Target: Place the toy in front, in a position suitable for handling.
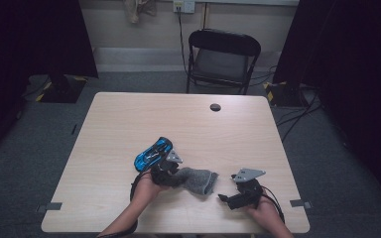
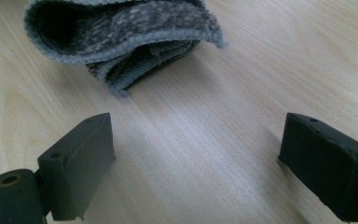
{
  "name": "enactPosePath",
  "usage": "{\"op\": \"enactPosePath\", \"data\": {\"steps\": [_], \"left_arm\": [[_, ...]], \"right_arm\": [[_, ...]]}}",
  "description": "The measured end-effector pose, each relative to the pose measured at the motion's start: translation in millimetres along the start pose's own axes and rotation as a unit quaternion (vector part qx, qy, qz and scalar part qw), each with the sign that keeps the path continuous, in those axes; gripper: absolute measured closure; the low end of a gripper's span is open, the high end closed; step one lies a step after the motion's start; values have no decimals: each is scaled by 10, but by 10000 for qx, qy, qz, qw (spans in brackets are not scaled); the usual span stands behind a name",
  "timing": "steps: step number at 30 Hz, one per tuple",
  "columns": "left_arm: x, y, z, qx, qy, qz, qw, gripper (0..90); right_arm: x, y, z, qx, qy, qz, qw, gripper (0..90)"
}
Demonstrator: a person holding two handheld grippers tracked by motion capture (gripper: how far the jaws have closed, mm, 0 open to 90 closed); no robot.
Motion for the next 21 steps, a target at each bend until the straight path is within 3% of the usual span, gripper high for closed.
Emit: {"op": "enactPosePath", "data": {"steps": [2,3,5,6,7,9,15,19,21], "left_arm": [[3,2,0,-7,-13,3,10000,583],[-7,11,-1,-35,2,2,10000,459],[-24,20,-3,-47,21,25,10000,349],[-48,22,-4,-91,9,33,10000,349],[-88,34,-19,-52,26,89,9999,271],[-151,58,-55,-61,50,160,9998,223],[-340,111,-217,-33,38,173,9998,207],[-407,159,-506,-88,168,231,9996,204],[-408,167,-563,-129,178,214,9995,204]], "right_arm": [[-1,0,-1,-4,1,3,10000,93],[-2,-1,-3,-13,0,10,10000,93],[-2,0,-3,-13,0,11,10000,93],[-2,0,-3,-15,0,12,10000,93],[-2,-1,-3,-16,0,11,10000,93],[-2,-1,-4,-16,0,11,10000,93],[-2,-1,-3,-16,0,11,10000,93],[-2,-1,-3,-17,0,11,10000,93],[-2,-1,-4,-17,0,10,10000,93]]}}
Point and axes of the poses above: each handheld gripper's, and its own axes: x roughly forward along the jaws, z roughly out of its top, y roughly to its left, the point moved 9 cm from there along x, roughly forward along the jaws, and after that the axes turned 12 degrees about y, right-handed, at the moved point
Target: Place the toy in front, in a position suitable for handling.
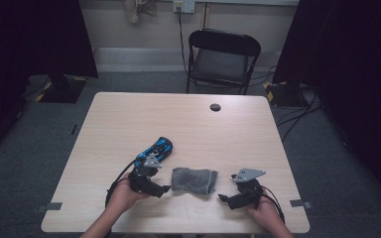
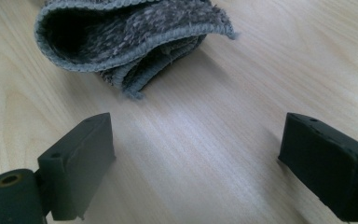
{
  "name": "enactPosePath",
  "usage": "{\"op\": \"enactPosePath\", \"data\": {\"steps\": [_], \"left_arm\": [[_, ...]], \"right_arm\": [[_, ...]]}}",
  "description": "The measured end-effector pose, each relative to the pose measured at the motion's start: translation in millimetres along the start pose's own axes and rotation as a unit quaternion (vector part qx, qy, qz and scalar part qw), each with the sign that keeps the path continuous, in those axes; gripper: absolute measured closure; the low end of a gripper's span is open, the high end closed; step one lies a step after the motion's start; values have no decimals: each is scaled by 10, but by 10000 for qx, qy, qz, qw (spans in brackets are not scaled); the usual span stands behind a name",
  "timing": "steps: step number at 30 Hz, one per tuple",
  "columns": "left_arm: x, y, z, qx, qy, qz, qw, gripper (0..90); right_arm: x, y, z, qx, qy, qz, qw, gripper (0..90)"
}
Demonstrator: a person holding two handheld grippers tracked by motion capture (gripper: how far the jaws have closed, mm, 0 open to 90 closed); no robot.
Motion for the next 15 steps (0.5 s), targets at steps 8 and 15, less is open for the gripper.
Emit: {"op": "enactPosePath", "data": {"steps": [8,15], "left_arm": [[9,53,-357,-51,160,45,9998,183],[41,52,-427,78,86,103,9999,167]], "right_arm": [[0,-1,0,4,-1,-6,10000,93],[-5,-1,-6,24,-3,-12,10000,96]]}}
Point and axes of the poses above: each handheld gripper's, and its own axes: x roughly forward along the jaws, z roughly out of its top, y roughly to its left, the point moved 9 cm from there along x, roughly forward along the jaws, and after that the axes turned 12 degrees about y, right-handed, at the moved point
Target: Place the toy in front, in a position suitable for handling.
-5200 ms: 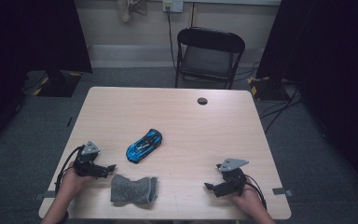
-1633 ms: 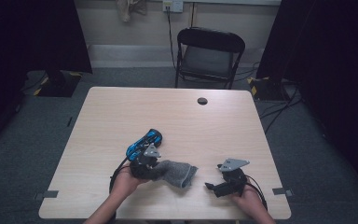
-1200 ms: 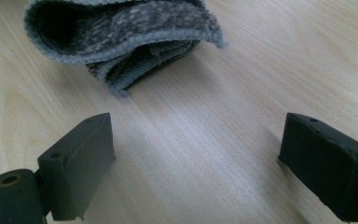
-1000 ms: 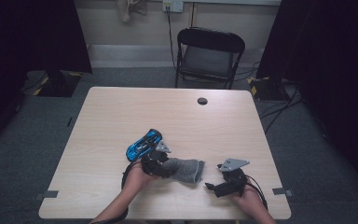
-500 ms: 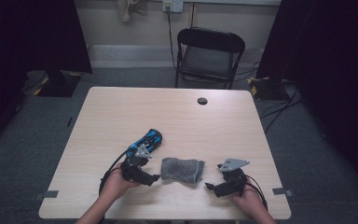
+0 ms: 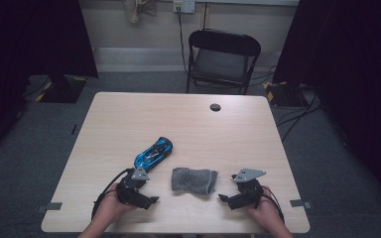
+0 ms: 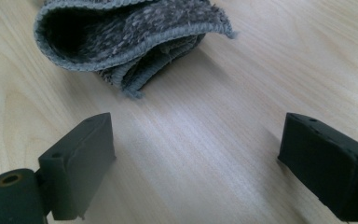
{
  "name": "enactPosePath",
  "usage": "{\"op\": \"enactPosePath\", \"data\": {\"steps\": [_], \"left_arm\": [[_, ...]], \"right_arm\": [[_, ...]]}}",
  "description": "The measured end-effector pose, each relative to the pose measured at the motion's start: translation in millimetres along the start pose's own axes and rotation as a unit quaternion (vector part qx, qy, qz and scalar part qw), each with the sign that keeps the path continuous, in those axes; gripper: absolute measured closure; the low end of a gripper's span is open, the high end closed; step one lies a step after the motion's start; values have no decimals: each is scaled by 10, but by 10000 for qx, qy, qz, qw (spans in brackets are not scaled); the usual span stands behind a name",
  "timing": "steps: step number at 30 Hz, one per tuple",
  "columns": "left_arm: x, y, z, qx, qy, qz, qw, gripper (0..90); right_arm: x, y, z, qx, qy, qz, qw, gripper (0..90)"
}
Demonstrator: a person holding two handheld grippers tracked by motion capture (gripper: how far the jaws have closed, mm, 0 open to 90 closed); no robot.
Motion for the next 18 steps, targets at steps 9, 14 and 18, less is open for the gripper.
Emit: {"op": "enactPosePath", "data": {"steps": [9,14,18], "left_arm": [[32,24,-43,264,-307,157,9991,98],[54,53,-60,357,-648,120,9972,57],[60,57,-62,418,-752,66,9963,46]], "right_arm": [[-64,19,-21,-193,310,60,9993,159],[-118,116,50,-302,373,406,9980,164],[-163,192,209,-355,288,523,9976,156]]}}
Point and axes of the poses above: each handheld gripper's, and its own axes: x roughly forward along the jaws, z roughly out of its top, y roughly to its left, the point moved 9 cm from there along x, roughly forward along the jaws, and after that the axes turned 12 degrees about y, right-handed, at the moved point
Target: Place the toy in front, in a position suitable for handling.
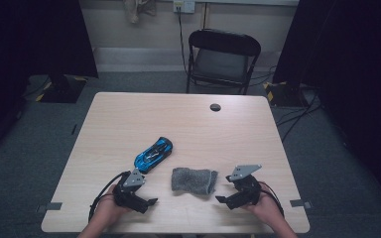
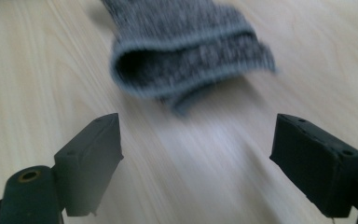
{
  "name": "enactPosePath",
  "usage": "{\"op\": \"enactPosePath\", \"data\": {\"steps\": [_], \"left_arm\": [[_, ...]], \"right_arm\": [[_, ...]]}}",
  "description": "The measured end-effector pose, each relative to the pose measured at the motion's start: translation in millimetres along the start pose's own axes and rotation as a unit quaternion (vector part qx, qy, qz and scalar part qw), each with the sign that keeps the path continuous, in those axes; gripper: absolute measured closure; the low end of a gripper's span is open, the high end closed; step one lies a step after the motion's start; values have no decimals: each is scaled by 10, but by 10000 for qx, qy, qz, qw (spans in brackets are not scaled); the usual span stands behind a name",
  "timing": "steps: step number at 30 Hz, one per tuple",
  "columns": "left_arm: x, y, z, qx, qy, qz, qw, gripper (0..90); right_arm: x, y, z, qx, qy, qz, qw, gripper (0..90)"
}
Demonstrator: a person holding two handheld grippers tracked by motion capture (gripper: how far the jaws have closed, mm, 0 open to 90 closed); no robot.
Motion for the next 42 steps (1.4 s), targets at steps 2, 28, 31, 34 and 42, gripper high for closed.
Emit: {"op": "enactPosePath", "data": {"steps": [2,28,31,34,42], "left_arm": [[0,0,0,-3,3,-1,10000,45],[0,1,0,-3,1,2,10000,45],[0,1,0,-4,2,3,10000,45],[0,0,0,-6,1,3,10000,45],[0,1,-1,-7,3,5,10000,45]], "right_arm": [[-22,17,58,-39,-33,27,10000,156],[600,246,906,-485,98,541,9973,190],[660,241,894,-522,104,427,9977,226],[660,218,891,-435,-10,394,9983,274],[691,202,828,-499,-71,180,9986,331]]}}
Point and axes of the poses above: each handheld gripper's, and its own axes: x roughly forward along the jaws, z roughly out of its top, y roughly to its left, the point moved 9 cm from there along x, roughly forward along the jaws, and after that the axes turned 12 degrees about y, right-handed, at the moved point
